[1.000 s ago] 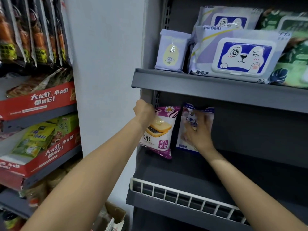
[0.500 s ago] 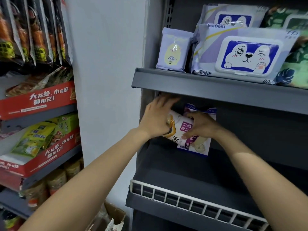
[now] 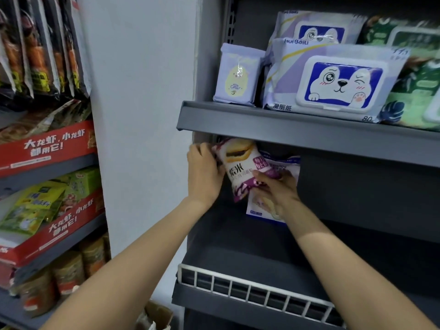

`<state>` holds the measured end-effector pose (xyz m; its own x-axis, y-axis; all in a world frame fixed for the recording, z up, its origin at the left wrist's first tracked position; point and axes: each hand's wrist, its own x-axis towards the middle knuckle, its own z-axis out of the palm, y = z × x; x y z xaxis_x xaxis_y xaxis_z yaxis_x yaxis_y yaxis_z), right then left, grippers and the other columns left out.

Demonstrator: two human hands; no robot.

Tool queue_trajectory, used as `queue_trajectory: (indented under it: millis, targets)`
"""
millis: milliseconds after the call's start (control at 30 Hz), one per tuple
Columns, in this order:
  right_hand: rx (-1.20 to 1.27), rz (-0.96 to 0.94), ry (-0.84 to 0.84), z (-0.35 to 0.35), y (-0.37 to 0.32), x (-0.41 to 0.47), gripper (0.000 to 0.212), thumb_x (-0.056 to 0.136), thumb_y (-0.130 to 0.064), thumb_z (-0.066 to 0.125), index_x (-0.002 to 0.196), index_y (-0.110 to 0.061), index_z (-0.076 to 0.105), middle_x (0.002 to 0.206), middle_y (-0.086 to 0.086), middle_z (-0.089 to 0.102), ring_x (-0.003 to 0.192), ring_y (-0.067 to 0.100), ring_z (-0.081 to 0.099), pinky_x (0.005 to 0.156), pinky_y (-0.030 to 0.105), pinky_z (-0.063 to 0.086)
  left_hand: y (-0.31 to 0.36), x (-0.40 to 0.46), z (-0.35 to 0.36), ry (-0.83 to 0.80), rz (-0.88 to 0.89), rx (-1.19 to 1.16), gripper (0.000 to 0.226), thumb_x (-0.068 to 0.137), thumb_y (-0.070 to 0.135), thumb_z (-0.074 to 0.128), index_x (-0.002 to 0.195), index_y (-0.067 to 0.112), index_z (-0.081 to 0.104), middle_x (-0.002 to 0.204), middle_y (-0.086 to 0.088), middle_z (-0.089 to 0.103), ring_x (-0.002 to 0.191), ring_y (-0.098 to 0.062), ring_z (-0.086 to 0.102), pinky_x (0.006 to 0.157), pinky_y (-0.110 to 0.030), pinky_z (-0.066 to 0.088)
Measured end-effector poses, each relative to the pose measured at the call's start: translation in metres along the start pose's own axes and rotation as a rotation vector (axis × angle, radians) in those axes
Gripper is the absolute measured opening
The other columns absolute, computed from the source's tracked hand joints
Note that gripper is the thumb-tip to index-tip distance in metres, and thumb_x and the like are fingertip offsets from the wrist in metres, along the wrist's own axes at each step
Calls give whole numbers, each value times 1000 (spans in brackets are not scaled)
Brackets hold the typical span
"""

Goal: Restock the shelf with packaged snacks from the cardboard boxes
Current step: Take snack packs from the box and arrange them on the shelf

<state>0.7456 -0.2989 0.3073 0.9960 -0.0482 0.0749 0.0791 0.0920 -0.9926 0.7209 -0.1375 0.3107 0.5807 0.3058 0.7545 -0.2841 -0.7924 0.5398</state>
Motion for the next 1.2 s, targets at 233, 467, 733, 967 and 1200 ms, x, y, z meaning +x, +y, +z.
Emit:
queue_trajectory:
  millis: [233, 467, 733, 967, 1200]
  targets:
    - [-73, -22, -135, 18, 25, -1, 29, 83, 2, 65, 103, -9, 46, 120, 16, 57, 104, 26, 60, 84, 36, 55, -10, -1, 24, -457, -500, -438, 72, 84, 23, 69, 140, 8, 26, 132, -9, 54, 117, -24, 55, 83, -25, 43]
    - [-1370, -609, 194, -10, 22, 11, 75, 83, -19, 66, 146, -21, 25, 154, 11, 16, 143, 28, 11, 116, 35, 17, -34, -23, 44, -456, -375, -178, 84, 84, 8, 67, 148, 13, 13, 139, -20, 33, 128, -33, 38, 106, -37, 34]
    - [-1507, -427, -54, -13, 33, 26, 85, 91, -30, 58, 152, -26, -1, 160, 3, -11, 146, 26, -16, 120, 45, 1, -39, -30, 57, -553, -383, -216, 104, 78, 2, 72, 150, 20, 0, 138, -19, 35, 125, -31, 45, 104, -38, 40]
    - [-1501, -397, -125, -16, 24, 22, 86, 93, -27, 57, 152, -23, -5, 159, 3, -16, 145, 24, -18, 118, 38, -3, -27, -25, 51, -578, -363, -110, 105, 77, 2, 73, 151, 24, 1, 139, -19, 27, 127, -32, 43, 106, -36, 36]
    - [-1239, -512, -217, -17, 15, -14, 65, 95, -12, 51, 151, -22, 19, 159, -1, 8, 147, 21, 9, 118, 34, 19, -9, -29, 24, -489, -202, 141, 63, 85, 6, 61, 140, 12, 31, 133, -18, 45, 124, -35, 46, 99, -43, 44]
